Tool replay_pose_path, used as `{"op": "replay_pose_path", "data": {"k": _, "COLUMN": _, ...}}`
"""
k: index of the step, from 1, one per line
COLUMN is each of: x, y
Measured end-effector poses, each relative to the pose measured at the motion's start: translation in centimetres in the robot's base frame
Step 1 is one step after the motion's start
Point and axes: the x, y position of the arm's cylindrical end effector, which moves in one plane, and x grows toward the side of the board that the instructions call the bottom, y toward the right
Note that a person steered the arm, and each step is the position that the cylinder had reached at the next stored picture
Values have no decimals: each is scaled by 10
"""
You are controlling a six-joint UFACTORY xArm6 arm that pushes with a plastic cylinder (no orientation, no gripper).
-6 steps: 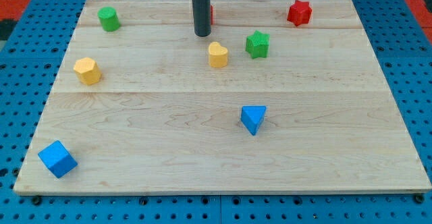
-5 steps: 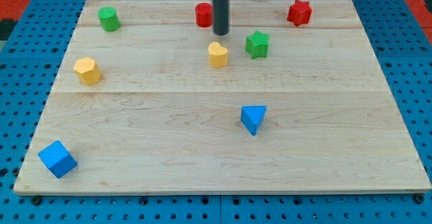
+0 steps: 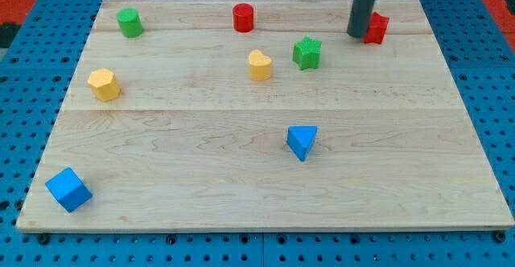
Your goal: Move the red star in between green star and blue triangle
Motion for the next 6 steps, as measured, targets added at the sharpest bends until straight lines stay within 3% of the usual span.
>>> {"op": "replay_pose_path", "data": {"k": 1, "x": 19, "y": 0}}
{"op": "replay_pose_path", "data": {"k": 3, "x": -55, "y": -25}}
{"op": "replay_pose_path", "data": {"k": 4, "x": -98, "y": 19}}
{"op": "replay_pose_path", "data": {"k": 5, "x": -77, "y": 97}}
{"op": "replay_pose_path", "data": {"k": 6, "x": 3, "y": 72}}
